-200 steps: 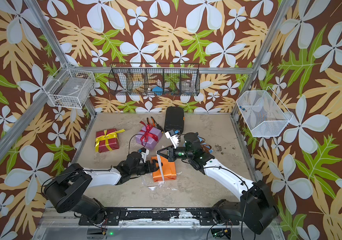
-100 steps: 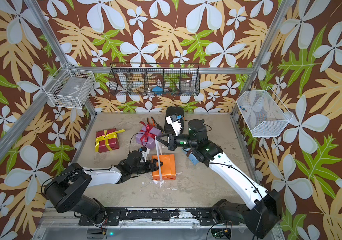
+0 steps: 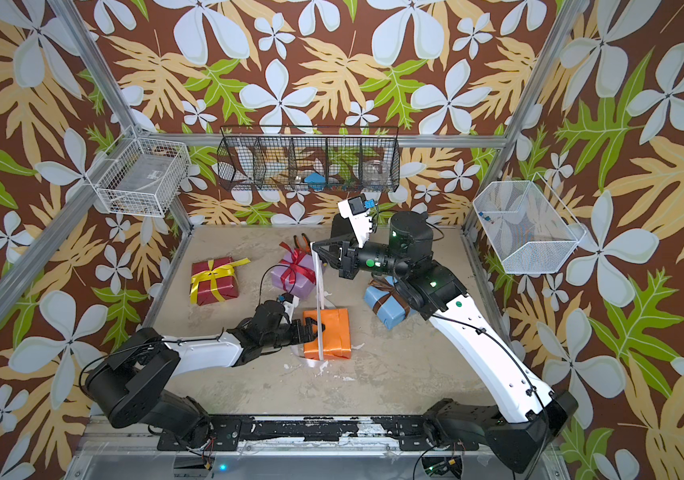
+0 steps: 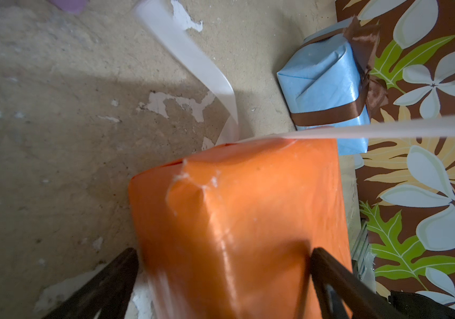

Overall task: Untie the ribbon bows on the gift boxes
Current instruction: Pull the ribbon from the gift box.

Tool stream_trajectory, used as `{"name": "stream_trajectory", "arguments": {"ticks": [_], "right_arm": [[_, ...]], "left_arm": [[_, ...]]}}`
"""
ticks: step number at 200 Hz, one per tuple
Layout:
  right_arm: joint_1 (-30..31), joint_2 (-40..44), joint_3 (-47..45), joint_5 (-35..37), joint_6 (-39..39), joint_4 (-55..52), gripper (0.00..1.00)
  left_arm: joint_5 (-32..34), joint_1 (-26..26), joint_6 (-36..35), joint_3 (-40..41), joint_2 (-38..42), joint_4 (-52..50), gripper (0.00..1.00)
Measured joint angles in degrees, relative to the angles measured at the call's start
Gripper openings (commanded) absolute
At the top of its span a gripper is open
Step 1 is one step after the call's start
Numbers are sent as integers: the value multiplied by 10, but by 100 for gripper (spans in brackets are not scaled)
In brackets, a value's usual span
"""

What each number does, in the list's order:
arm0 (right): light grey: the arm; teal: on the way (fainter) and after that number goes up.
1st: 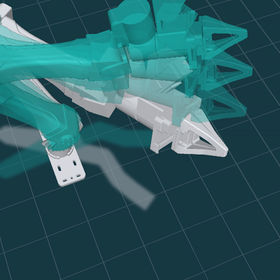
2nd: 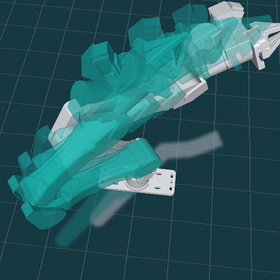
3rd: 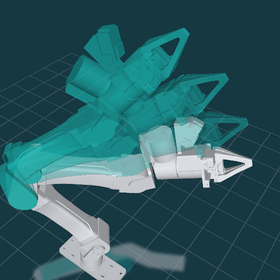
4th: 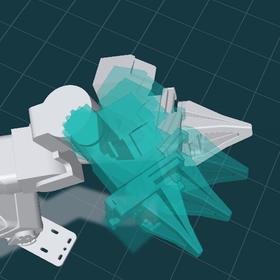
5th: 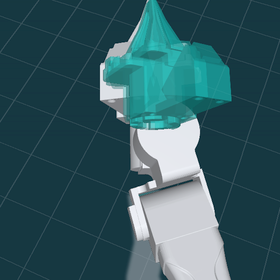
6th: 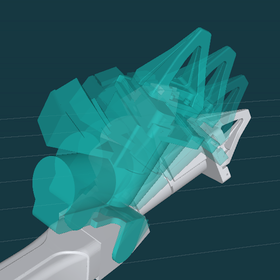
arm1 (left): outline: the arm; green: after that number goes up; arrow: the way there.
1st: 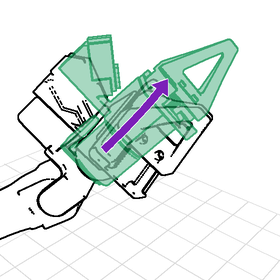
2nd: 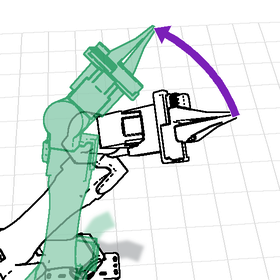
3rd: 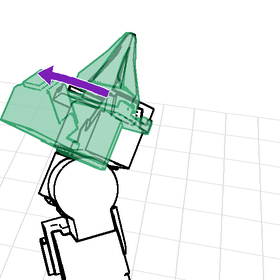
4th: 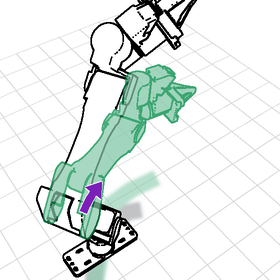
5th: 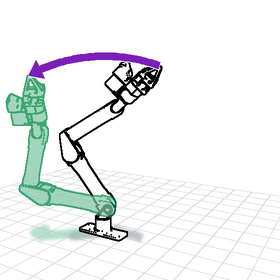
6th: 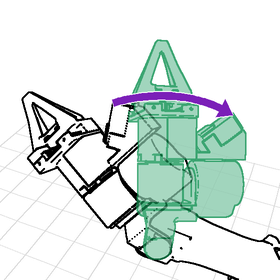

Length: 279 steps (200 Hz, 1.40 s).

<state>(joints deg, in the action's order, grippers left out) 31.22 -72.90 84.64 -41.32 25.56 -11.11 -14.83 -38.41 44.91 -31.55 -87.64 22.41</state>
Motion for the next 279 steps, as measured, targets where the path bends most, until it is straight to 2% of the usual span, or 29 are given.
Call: {"name": "stream_trajectory", "arguments": {"ticks": [38, 84, 107, 131, 198, 244, 265, 279], "right_arm": [[-18, 0, 58, 27, -18, -45, 0], [-33, 1, 134, 41, -27, -2, 0], [-36, 5, 135, 54, -33, 8, 0], [-36, 19, 67, 54, -32, 30, 0], [-37, 55, -237, 105, -19, 64, 2], [-34, 48, -368, 151, -29, 62, 28], [-7, 29, -382, 188, -38, 47, 41], [20, 15, -380, 211, -51, 38, 45]], "left_arm": [[3, 0, 0, 5, -5, 14, 98], [5, 0, -2, 7, -5, 18, 99], [6, 0, -1, 7, -5, 18, 99], [6, 0, -1, 7, -5, 18, 98], [0, 0, -2, 1, -12, 18, 98], [-3, 0, -1, 0, -15, 20, 98], [-5, 0, -1, -2, -17, 20, 98], [-5, 0, -1, -2, -17, 20, 98]]}}
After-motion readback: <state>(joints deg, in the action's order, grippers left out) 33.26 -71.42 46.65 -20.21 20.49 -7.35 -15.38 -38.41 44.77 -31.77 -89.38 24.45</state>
